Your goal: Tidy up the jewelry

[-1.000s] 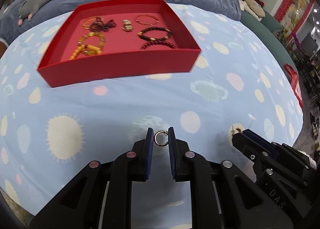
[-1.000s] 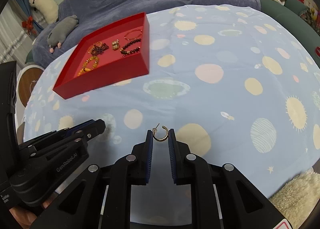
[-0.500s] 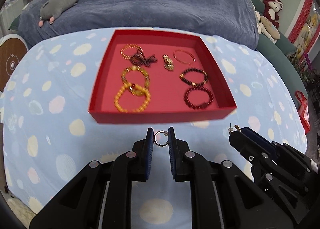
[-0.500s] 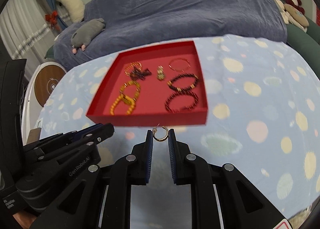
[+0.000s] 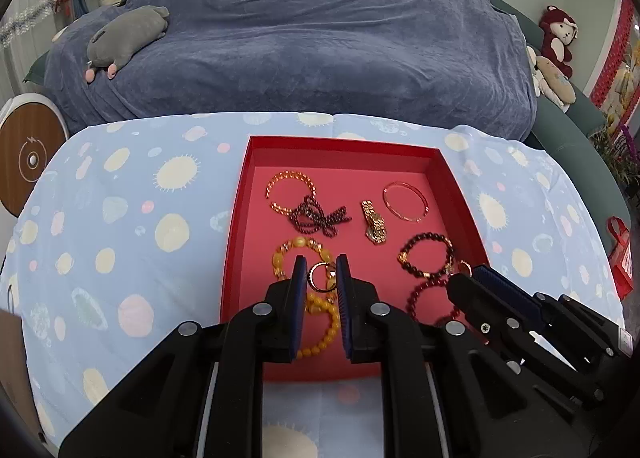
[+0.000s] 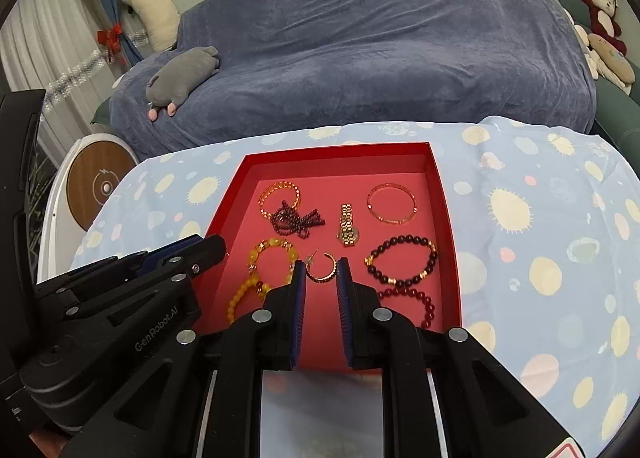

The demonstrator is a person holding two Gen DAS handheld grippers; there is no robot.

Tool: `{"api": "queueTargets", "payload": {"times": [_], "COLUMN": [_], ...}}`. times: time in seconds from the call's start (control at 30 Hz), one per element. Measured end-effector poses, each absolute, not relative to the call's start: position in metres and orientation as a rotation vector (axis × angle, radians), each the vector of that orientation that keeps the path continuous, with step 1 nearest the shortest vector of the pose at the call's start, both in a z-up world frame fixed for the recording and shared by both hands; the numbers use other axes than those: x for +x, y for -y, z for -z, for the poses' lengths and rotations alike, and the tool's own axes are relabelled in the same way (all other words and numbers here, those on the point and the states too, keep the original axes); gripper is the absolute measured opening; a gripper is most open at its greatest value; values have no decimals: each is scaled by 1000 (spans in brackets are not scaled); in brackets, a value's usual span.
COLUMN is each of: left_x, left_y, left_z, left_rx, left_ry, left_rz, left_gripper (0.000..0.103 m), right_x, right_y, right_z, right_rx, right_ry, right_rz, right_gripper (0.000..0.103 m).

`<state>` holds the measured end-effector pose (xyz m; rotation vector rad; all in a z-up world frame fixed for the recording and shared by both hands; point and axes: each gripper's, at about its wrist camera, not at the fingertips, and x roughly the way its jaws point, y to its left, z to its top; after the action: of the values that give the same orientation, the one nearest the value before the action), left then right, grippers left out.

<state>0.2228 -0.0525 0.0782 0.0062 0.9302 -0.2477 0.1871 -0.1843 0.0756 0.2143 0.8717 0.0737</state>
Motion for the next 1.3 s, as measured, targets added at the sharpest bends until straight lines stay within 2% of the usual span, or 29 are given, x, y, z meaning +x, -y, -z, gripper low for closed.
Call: {"api": "queueTargets", "payload": {"times": [0.1, 0.17, 0.7, 0.8, 0.9, 1.0, 1.1, 1.3], "left_x": [235, 244, 267, 266, 263, 260, 254, 244], "left_y": [54, 55, 55, 53, 53, 51, 49, 47], "left_z": [-72, -67, -39, -38, -39, -40, -43, -50], "left_rx": [6, 7, 6, 0, 6, 4, 3, 3], "left_ry": [-938, -948, -998, -1006, -1003, -1001, -996, -988], "left_rz": [243, 242, 216, 212, 203, 198, 194, 197], "left_gripper": [14, 8, 8, 12, 25, 30, 32, 32], "right_x": [203, 210, 235, 235, 235, 231, 226, 214], "right_y": [185, 186, 187, 185, 183, 182, 182, 181], "right_z": [-70, -65, -35, -36, -37, -39, -43, -50], "right_rx": [221, 224, 246, 244, 237, 233, 234, 230], "right_ry": [-883, -890, -947, -945, -942, -938, -930, -924], "right_rz": [-69, -66, -66, -63, -60, -56, -45, -46], "right_gripper": [15, 15, 16, 18, 18, 19, 26, 26]}}
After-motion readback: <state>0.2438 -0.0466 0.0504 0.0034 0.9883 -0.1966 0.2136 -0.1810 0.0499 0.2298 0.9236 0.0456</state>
